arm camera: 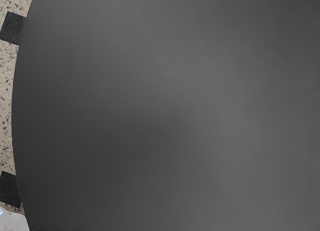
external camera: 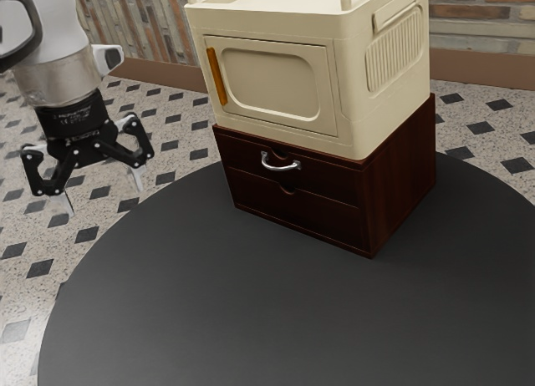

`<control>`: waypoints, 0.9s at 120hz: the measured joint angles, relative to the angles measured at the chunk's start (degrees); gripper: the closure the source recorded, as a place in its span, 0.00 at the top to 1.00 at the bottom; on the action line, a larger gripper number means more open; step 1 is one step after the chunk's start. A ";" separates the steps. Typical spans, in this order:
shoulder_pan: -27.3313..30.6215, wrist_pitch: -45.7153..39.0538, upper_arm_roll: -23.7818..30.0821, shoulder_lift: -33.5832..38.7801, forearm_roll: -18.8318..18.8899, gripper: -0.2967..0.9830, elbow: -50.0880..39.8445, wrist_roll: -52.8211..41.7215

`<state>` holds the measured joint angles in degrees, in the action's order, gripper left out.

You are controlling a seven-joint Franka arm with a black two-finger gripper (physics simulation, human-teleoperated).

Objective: Pull the drawer handle with one arm to open the drawer

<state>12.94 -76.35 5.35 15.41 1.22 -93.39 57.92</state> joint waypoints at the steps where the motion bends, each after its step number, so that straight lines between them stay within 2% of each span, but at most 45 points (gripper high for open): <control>1: 0.03 -0.22 0.03 0.00 -0.02 0.77 -0.16 0.43; 38: -0.86 -7.18 0.79 0.02 -1.00 0.77 -3.62 13.02; 56: -3.08 -12.43 0.89 -11.86 -1.01 0.77 4.36 17.42; 66: -2.74 -16.04 0.82 -15.97 -1.00 0.77 7.08 19.44; 108: -3.07 -31.96 0.88 -19.85 -0.96 0.77 4.00 24.72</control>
<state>9.87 -108.32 6.23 -4.44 0.26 -89.39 82.64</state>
